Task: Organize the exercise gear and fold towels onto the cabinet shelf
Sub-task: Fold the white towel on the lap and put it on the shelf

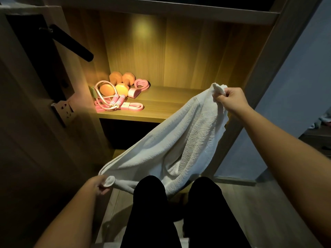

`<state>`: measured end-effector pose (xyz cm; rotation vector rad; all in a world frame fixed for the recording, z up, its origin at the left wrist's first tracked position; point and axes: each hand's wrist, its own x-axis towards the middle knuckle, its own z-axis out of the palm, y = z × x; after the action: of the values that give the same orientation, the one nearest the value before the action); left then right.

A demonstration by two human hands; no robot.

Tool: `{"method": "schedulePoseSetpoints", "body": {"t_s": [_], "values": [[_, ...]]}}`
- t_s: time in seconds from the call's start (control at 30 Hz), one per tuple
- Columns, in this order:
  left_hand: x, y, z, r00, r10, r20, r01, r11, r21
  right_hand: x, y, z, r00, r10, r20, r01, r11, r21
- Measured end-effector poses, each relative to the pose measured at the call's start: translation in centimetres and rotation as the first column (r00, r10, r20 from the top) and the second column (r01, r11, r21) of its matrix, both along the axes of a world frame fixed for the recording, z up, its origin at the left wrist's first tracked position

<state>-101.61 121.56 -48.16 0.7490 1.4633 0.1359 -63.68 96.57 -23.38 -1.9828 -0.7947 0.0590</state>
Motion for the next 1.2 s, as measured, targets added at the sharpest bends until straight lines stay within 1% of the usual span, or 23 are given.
{"method": "schedulePoseSetpoints", "body": {"t_s": [0.1,0.17,0.2,0.23,0.27,0.3,0.33,0.4,0.43,0.5,0.6,0.7,0.77,0.83,0.9,0.93,1.0,1.1,1.2], "values": [[-0.4,-0.1,0.4,0.997,-0.069,-0.027,0.069,0.998,-0.008,0.1,-0.1,-0.4,1.0,-0.016,-0.014,0.016,1.0,0.009],[-0.4,-0.1,0.6,0.996,-0.088,-0.009,0.088,0.996,0.001,0.3,-0.2,-0.7,0.999,-0.029,-0.016,0.029,1.0,0.003],[-0.4,0.1,0.7,0.993,-0.118,-0.019,0.118,0.992,0.034,0.4,-0.3,-0.9,0.999,-0.039,-0.012,0.038,0.999,-0.007],[-0.2,0.2,0.7,0.988,-0.146,-0.058,0.152,0.983,0.103,0.5,-0.4,-1.0,0.999,-0.048,-0.006,0.048,0.999,-0.019],[0.0,0.3,0.8,0.973,-0.161,-0.167,0.195,0.957,0.215,0.7,-0.5,-1.1,0.998,-0.057,0.001,0.057,0.998,-0.029],[0.1,0.3,0.9,0.935,-0.159,-0.317,0.265,0.908,0.324,0.8,-0.7,-1.2,0.998,-0.068,0.005,0.068,0.997,-0.037],[0.2,0.2,1.2,0.881,-0.15,-0.449,0.344,0.854,0.39,0.9,-0.9,-1.3,0.997,-0.081,0.008,0.082,0.996,-0.044],[0.2,-0.3,1.8,0.759,-0.119,-0.64,0.466,0.785,0.407,1.2,-1.4,-1.7,0.994,-0.109,0.011,0.109,0.993,-0.054],[0.0,-0.2,1.7,0.713,-0.106,-0.693,0.499,0.771,0.396,1.3,-1.7,-1.9,0.992,-0.122,0.008,0.122,0.991,-0.055],[-0.4,-0.2,1.7,0.691,-0.092,-0.717,0.502,0.775,0.383,1.3,-2.1,-2.2,0.991,-0.133,0.004,0.133,0.989,-0.057],[-0.2,-0.3,2.1,0.714,-0.078,-0.696,0.487,0.769,0.414,0.6,-2.2,-2.3,0.998,-0.06,0.017,0.061,0.995,-0.082],[1.6,-0.8,4.1,0.777,-0.132,-0.615,0.493,0.735,0.465,-1.2,-1.4,-1.5,0.99,0.129,0.048,-0.123,0.985,-0.118],[3.4,-0.8,6.1,0.827,-0.201,-0.525,0.508,0.669,0.543,-2.6,-0.8,-0.9,0.96,0.273,0.059,-0.262,0.953,-0.152],[5.5,-1.2,8.7,0.861,-0.301,-0.41,0.507,0.576,0.641,-4.0,-0.2,-0.5,0.91,0.409,0.07,-0.392,0.902,-0.18],[7.9,-2.2,11.8,0.873,-0.415,-0.255,0.453,0.5,0.738,-5.3,0.3,-0.4,0.857,0.501,0.122,-0.466,0.854,-0.231],[9.2,-2.9,13.4,0.866,-0.465,-0.182,0.417,0.472,0.777,-5.8,0.5,-0.4,0.833,0.532,0.153,-0.486,0.835,-0.258],[11.6,-4.4,16.5,0.815,-0.571,-0.093,0.375,0.399,0.837,-6.4,0.6,-0.2,0.804,0.567,0.18,-0.508,0.811,-0.29],[14.3,-6.5,20.3,0.698,-0.714,-0.057,0.356,0.276,0.893,-6.5,0.1,0.3,0.794,0.585,0.163,-0.526,0.797,-0.298],[16.0,-7.9,22.7,0.606,-0.795,-0.031,0.345,0.228,0.91,-6.5,-0.6,0.7,0.785,0.601,0.151,-0.541,0.783,-0.306]]}}
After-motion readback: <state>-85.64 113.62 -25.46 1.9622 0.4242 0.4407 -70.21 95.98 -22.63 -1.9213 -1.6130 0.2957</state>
